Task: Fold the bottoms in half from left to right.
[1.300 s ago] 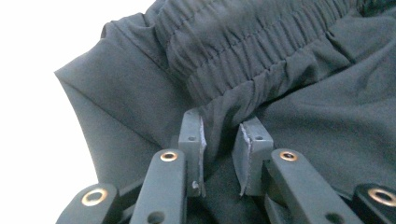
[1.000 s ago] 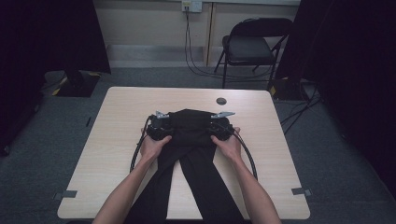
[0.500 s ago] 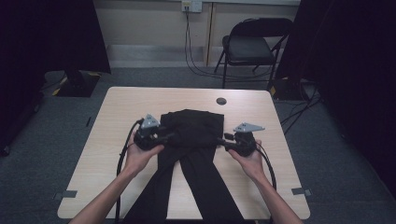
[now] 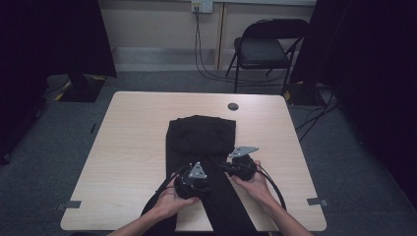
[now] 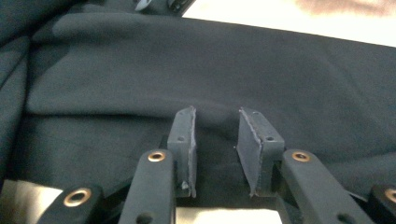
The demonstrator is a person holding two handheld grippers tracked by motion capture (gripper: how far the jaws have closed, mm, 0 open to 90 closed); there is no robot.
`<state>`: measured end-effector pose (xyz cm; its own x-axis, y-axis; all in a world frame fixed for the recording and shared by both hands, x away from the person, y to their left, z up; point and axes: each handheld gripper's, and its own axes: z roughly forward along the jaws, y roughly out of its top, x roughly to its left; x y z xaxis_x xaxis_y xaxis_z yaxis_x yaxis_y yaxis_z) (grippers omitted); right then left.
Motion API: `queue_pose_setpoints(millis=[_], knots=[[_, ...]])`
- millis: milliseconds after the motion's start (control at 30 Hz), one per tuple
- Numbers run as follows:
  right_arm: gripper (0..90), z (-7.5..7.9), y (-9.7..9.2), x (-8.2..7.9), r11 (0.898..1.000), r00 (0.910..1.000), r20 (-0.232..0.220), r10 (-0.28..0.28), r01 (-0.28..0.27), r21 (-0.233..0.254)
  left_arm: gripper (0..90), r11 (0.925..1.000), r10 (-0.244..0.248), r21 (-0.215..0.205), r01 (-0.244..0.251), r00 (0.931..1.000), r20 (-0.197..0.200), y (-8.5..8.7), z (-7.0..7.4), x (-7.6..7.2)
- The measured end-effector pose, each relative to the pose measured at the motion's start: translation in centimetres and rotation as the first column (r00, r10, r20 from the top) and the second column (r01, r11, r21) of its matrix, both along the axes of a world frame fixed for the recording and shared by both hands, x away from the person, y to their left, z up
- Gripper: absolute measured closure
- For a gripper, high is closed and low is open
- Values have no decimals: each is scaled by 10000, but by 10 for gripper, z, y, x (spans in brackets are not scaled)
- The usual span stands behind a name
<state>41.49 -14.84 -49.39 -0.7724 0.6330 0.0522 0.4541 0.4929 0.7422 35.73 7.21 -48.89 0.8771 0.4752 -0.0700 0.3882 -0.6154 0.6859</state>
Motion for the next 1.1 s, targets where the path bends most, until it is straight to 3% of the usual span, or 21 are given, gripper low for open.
queue_pose_setpoints(millis=[33, 100, 133, 200, 233, 300, 467, 567, 633, 700, 733, 900, 1033, 1067, 1100], knots=[[803, -2, 1, 0, 10000, 10000, -51, 13, -13, -7, 685, 9996, 64, 269, -68, 9999, 158, 2, 1, 0], [799, -3, 1, 0, 10000, 10000, -46, 40, -39, 26, 706, 9993, 172, 316, -179, 9996, 227, 6, 1, -3], [789, -3, 1, 0, 10000, 10000, -19, -26, 26, 32, 706, 9994, 203, 262, -209, 9996, 219, 10, 1, -4], [784, -3, 0, 1, 10000, 10000, -2, 7, -7, -32, 718, 9975, 361, 605, -370, 9992, 161, 21, 3, -5], [783, -4, -1, 1, 10000, 10000, -56, 10, -10, 44, 730, 9974, 470, 535, -477, 9988, 142, 25, 3, -5], [783, -4, -2, 3, 9999, 9999, -133, 24, -22, 135, 746, 9956, 476, 794, -488, 9987, 162, 33, 5, -6], [764, -4, -4, 4, 10000, 9999, -100, -69, 69, 51, 754, 9917, 948, 863, -957, 9954, 147, 53, 5, -5], [746, -4, -6, 5, 9999, 9999, -67, -123, 123, 102, 758, 9870, 1195, 1028, -1235, 9918, 443, 60, 6, -6], [747, -4, -9, 8, 9995, 9994, 147, -299, 301, -136, 758, 9811, 1487, 1170, -1542, 9874, 541, 70, 7, -2], [747, -4, -9, 9, 9991, 9992, 180, -365, 368, -203, 758, 9783, 1393, 1436, -1492, 9873, 762, 72, 7, 1], [747, -4, -9, 9, 9990, 9990, 184, -397, 401, -209, 758, 9738, 1457, 1606, -1608, 9840, 1022, 71, 8, 2], [758, -3, -12, 14, 9961, 9964, 475, -702, 725, -495, 758, 9542, 1989, 1944, -2273, 9677, 1549, 76, 7, 10], [758, -3, -16, 20, 9941, 9945, 357, -985, 999, -416, 744, 9537, 2444, 1506, -2603, 9627, 1165, 84, 6, 21], [710, -2, -15, 19, 9924, 9933, 489, -1044, 1073, -599, 723, 9554, 2499, 1365, -2620, 9631, 996, 86, 6, 21], [685, -2, -13, 17, 9924, 9927, 603, -1041, 1076, -594, 700, 9619, 2379, 1177, -2467, 9676, 842, 87, 6, 22]])
